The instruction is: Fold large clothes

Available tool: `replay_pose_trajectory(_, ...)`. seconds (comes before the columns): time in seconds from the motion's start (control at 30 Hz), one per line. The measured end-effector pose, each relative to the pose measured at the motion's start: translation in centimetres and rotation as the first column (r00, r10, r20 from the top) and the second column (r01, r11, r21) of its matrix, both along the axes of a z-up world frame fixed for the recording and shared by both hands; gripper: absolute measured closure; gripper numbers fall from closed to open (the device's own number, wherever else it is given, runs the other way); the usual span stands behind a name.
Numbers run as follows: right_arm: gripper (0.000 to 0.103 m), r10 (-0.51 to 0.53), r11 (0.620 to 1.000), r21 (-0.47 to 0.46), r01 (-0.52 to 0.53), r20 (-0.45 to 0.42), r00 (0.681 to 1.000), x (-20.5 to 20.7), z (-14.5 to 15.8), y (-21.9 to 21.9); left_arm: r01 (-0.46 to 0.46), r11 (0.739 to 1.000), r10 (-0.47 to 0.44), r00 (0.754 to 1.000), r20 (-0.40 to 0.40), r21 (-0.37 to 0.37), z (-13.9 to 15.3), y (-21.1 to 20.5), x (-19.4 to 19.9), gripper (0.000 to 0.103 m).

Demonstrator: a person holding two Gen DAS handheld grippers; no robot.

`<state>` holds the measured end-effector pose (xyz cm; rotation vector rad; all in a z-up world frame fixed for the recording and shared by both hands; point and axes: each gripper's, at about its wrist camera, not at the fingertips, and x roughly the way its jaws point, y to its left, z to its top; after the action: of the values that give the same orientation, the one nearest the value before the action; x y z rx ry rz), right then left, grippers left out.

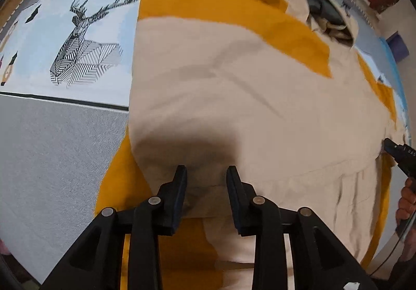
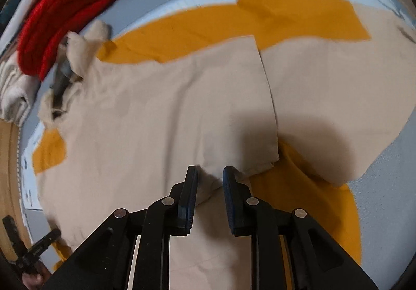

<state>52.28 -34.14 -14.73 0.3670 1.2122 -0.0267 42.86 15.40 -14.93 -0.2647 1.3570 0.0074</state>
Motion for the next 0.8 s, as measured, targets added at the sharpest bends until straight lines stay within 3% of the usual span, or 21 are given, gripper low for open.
replay_pose_trajectory(0.07, 0.081, 0.022, 0.999, -0.034, -0.021, 0.035, 0.999, -0.2, 0.6, 0.4, 0.0, 1.0, 0.0, 1.0, -0.021, 0.01, -0.6, 0.1, -0.3, 0.074)
replay_pose_trajectory(0.13, 0.081, 0.023, 0.998, -0.056, -0.024, -0.009, 1.0, -0.3, -0.2, 0.4, 0.001, 1.0, 0.0, 0.999, -0.036, 0.021, -1.0, 0.2, -0.3, 0.074)
replay_pose_trajectory(0.23, 0.081, -0.032, 0.999, 0.001, 0.032, -0.032, 0.999, -0.6, -0.7, -0.7, -0.006, 0.999, 0.006, 1.0, -0.003, 0.053, 0.0, -0.2, -0.5, 0.074)
replay_pose_trajectory(0.5, 0.081, -0.012, 0.988, -0.148, 0.044, 0.211, 0.977, -2.3, 6.1, -1.4, 0.032, 0.991, -0.056, 0.981, 0.187, 0.129, 5.1, -3.9, -1.3, 0.074)
replay_pose_trajectory(0.67, 0.081, -0.013, 0.977, -0.201, 0.069, 0.265, 0.964, -3.7, 8.3, -2.9, 0.051, 0.991, -0.083, 0.961, 0.265, 0.126, 6.7, -6.2, -1.3, 0.074)
replay_pose_trajectory(0.8, 0.081, -0.044, 0.975, -0.196, 0.103, 0.286, 0.957, -5.0, 9.0, -5.1, 0.052, 0.992, -0.083, 0.957, 0.278, 0.115, 6.6, -7.4, -0.6, 0.074)
